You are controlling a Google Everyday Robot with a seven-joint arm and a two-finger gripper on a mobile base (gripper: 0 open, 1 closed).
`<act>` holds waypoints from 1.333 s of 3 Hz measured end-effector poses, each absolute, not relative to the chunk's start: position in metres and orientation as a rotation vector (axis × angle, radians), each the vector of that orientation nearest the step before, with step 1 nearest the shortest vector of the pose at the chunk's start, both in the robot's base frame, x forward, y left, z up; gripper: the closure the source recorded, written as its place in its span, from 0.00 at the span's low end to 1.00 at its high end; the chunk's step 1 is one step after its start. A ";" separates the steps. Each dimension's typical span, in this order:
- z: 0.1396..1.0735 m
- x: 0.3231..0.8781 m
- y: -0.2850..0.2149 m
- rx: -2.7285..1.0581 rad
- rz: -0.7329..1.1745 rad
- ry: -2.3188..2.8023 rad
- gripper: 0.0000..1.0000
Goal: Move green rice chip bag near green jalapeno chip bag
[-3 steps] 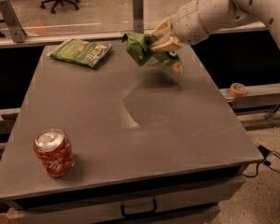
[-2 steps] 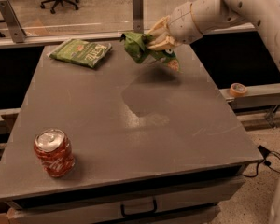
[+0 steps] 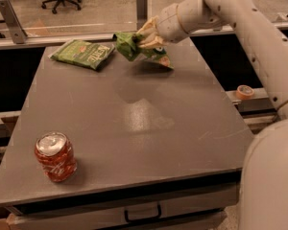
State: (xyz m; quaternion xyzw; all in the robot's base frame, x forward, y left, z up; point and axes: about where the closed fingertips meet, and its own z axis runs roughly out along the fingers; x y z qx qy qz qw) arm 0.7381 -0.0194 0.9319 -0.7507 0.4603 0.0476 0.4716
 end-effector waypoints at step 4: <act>0.914 0.768 0.048 -1.850 0.132 1.102 0.38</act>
Offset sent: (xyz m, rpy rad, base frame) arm 0.0399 0.0620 -0.0117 -0.0082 -0.0253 0.0063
